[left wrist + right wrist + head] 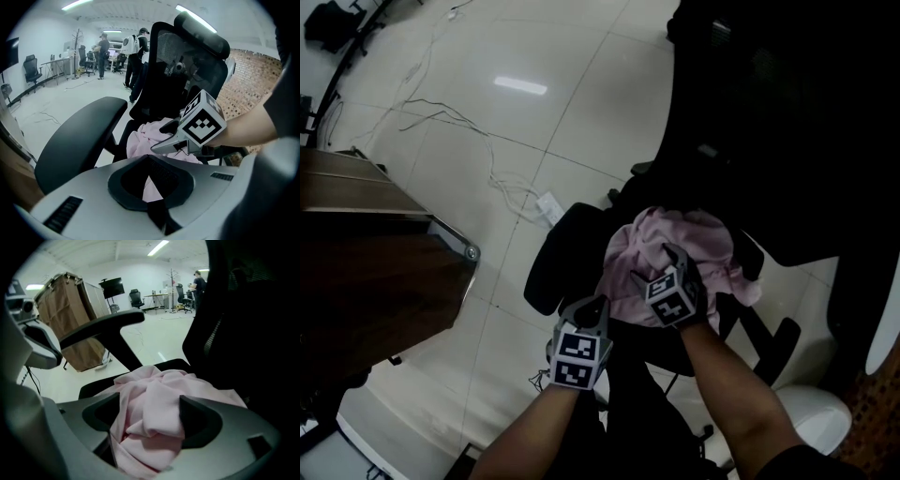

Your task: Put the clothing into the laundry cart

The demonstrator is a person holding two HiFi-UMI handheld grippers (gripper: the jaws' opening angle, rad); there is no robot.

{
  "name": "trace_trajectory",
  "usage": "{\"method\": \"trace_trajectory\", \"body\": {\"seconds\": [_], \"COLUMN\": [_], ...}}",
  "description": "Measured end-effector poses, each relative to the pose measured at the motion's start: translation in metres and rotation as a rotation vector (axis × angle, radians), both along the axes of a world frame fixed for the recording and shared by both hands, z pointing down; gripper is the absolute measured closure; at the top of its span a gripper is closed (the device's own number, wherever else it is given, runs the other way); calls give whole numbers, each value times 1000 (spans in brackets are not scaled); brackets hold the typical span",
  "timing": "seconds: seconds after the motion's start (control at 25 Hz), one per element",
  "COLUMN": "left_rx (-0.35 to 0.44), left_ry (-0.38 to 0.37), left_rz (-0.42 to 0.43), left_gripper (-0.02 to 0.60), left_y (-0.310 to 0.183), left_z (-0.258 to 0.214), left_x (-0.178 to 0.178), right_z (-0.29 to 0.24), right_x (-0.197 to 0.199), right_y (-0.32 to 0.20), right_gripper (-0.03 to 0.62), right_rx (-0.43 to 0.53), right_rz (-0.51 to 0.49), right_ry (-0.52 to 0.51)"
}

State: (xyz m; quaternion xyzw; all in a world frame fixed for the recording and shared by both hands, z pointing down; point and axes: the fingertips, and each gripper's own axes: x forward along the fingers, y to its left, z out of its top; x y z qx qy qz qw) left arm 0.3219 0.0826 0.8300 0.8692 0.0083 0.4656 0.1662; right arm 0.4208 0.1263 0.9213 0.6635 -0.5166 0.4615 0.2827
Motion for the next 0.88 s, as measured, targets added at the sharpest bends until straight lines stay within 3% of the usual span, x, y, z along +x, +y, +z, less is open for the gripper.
{"method": "trace_trajectory", "body": {"seconds": [0.16,0.44,0.6,0.8,0.88], "left_rx": [-3,-5,-9,-10,-11], "left_ry": [-6,-17,-22,-16,-8], "left_rz": [-5,-10,-20,-13,-15], "left_gripper": [583,583,583,583,583], "left_y": [-1,-4,-4,-4,-4], "left_z": [5,10,16,17,14], "left_x": [1,-7,-12,-13,-12], "right_z": [31,53,60,49,36], "right_x": [-9,-7,-6,1,5], "right_y": [2,0,0,4,4], "right_gripper": [143,148,209,431,454], "right_rx": [-83,-130,-137,-78,-14], "right_rz": [-100,-100,-91,2,59], "right_ry": [17,5,-5,-38,-64]}}
